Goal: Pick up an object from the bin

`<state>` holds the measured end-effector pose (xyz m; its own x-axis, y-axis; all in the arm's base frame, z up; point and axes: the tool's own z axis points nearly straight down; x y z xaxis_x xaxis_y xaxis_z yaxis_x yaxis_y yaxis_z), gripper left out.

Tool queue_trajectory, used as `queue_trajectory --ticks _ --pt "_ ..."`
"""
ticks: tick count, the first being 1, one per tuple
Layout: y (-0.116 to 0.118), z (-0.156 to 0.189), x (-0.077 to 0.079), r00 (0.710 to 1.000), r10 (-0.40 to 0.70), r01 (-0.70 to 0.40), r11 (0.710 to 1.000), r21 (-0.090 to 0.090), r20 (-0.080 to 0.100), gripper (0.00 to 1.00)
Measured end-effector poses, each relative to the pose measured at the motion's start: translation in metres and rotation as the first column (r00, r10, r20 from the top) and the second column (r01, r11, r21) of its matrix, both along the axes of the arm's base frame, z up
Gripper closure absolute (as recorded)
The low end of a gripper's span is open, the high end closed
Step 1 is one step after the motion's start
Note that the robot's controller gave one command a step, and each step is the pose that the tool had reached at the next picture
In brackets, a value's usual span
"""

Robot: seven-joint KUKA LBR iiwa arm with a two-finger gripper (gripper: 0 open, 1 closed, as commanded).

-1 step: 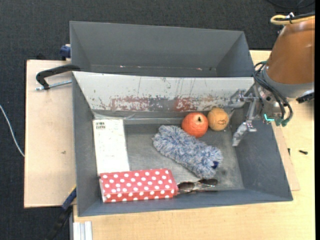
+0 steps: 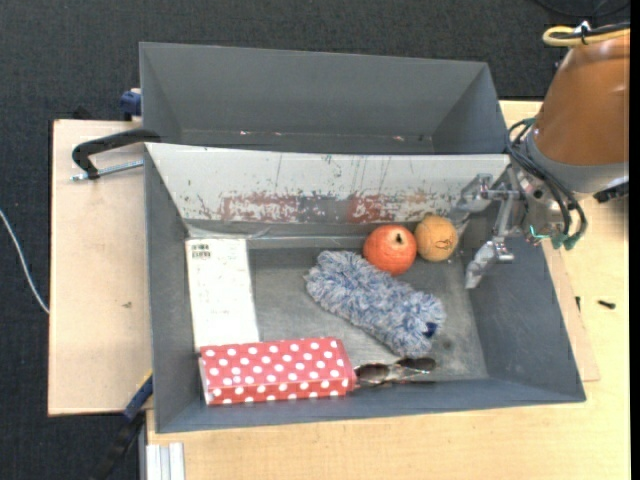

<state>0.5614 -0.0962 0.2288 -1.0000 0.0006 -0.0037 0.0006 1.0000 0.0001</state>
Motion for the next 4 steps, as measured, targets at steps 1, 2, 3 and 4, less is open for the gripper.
queue_trajectory --ticks 1,2,3,4 --pt "0.016 -0.038 -0.013 0.997 0.081 -0.081 0.997 -0.001 0.003 0.0" --pt "0.052 -0.09 -0.006 0.991 0.136 -0.136 0.991 0.0 0.0 0.0" --pt "0.046 -0.09 -0.045 0.965 0.263 -0.263 0.965 0.0 0.0 0.0" --pt "0.056 -0.154 -0.014 0.916 0.402 -0.402 0.916 -0.005 0.006 1.0"
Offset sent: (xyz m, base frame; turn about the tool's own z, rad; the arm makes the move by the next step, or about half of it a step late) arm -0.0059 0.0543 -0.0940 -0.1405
